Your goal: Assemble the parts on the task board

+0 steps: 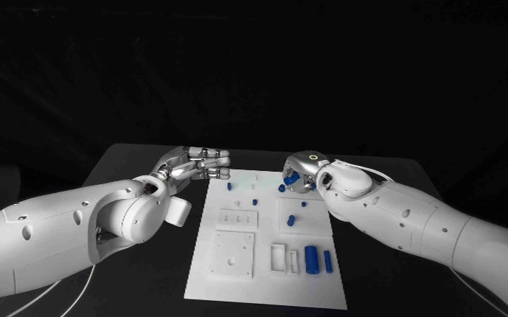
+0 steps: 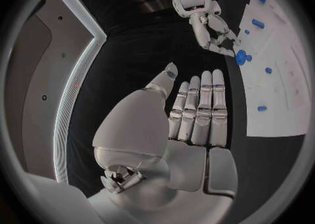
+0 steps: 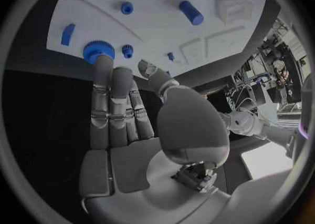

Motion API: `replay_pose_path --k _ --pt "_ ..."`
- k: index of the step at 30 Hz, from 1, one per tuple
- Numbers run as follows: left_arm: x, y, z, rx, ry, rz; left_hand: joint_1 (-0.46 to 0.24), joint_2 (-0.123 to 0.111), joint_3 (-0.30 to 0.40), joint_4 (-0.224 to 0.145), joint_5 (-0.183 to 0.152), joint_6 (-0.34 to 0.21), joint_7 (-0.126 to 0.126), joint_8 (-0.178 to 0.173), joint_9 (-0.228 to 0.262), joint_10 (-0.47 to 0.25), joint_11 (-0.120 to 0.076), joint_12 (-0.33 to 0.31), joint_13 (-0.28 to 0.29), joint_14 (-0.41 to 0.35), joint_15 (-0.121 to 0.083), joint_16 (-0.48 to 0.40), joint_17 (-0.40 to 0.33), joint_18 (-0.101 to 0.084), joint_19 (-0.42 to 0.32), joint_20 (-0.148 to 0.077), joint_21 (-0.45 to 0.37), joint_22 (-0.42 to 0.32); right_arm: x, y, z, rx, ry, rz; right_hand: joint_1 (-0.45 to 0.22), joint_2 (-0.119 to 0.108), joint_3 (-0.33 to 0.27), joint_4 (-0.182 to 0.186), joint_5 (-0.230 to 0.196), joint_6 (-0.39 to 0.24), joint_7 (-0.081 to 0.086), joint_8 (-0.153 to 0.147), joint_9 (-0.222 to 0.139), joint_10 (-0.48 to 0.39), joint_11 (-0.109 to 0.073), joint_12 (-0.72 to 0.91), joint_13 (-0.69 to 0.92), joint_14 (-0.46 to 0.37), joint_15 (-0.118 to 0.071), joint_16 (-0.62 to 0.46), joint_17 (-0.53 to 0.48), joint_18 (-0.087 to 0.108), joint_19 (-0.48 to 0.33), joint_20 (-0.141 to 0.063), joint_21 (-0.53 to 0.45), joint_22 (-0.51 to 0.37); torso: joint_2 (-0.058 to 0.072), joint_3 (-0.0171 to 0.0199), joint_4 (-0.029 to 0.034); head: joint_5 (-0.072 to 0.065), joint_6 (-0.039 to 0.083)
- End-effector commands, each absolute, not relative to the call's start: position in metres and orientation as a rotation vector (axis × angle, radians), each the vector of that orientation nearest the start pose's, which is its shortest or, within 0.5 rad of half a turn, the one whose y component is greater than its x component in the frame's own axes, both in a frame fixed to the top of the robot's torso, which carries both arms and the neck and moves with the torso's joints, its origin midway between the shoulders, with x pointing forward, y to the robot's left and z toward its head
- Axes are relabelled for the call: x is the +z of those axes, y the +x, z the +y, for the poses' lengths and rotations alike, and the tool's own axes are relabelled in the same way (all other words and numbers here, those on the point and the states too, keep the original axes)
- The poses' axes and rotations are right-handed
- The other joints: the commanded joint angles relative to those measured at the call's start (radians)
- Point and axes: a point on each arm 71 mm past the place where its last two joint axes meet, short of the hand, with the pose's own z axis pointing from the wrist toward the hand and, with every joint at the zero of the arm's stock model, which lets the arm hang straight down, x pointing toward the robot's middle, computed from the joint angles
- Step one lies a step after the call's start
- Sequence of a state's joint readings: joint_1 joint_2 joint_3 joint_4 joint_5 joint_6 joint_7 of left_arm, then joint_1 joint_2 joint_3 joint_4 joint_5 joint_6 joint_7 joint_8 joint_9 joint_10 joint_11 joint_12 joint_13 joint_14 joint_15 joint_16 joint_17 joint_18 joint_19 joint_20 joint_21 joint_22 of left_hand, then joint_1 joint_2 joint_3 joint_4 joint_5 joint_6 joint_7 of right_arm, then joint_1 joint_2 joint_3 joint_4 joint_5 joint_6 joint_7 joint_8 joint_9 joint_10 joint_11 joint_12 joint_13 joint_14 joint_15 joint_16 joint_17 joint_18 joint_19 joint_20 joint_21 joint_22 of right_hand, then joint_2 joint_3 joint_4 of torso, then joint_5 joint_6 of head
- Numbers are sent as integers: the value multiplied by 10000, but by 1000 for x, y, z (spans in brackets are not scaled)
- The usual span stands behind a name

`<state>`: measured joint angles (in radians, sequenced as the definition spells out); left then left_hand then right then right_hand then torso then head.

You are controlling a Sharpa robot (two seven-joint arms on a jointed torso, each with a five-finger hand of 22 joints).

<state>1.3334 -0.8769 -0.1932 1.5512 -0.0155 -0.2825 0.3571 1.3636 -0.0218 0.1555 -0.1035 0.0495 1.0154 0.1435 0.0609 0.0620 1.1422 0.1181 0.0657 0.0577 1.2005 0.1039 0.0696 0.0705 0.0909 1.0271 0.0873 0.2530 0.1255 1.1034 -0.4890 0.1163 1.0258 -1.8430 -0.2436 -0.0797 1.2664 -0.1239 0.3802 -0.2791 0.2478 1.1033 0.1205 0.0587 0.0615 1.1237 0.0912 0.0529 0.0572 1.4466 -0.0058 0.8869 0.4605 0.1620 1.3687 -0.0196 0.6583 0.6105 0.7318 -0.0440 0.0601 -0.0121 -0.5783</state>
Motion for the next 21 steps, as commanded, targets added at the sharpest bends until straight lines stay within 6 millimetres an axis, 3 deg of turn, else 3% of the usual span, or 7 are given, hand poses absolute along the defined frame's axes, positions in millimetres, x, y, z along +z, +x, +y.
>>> replay_pose_path --k 1,21 --pt "-167 486 214 -15228 -10053 15282 -90 13 17 -67 49 86 0 12 9 -27 44 -65 -2 26 -1 -31 -7 -157 -66 -1 45 -4 -218 560 -158 3335 -3851 15718 69 -55 44 -4 -32 13 -35 32 11 -78 27 49 10 -36 23 61 -21 181 76 0 -57 64 105 -44 -9 -37 2" --pt "-164 484 209 -15378 -9924 15364 -114 18 -2 -96 48 78 1 11 9 -48 51 -65 -2 15 5 -31 -6 -149 -84 9 66 -17 -222 564 -147 3040 -3745 15267 77 -232 1040 12 -544 70 -59 31 11 -11 22 43 6 -70 29 253 -138 212 208 5 -601 1213 445 -91 105 -155 143"
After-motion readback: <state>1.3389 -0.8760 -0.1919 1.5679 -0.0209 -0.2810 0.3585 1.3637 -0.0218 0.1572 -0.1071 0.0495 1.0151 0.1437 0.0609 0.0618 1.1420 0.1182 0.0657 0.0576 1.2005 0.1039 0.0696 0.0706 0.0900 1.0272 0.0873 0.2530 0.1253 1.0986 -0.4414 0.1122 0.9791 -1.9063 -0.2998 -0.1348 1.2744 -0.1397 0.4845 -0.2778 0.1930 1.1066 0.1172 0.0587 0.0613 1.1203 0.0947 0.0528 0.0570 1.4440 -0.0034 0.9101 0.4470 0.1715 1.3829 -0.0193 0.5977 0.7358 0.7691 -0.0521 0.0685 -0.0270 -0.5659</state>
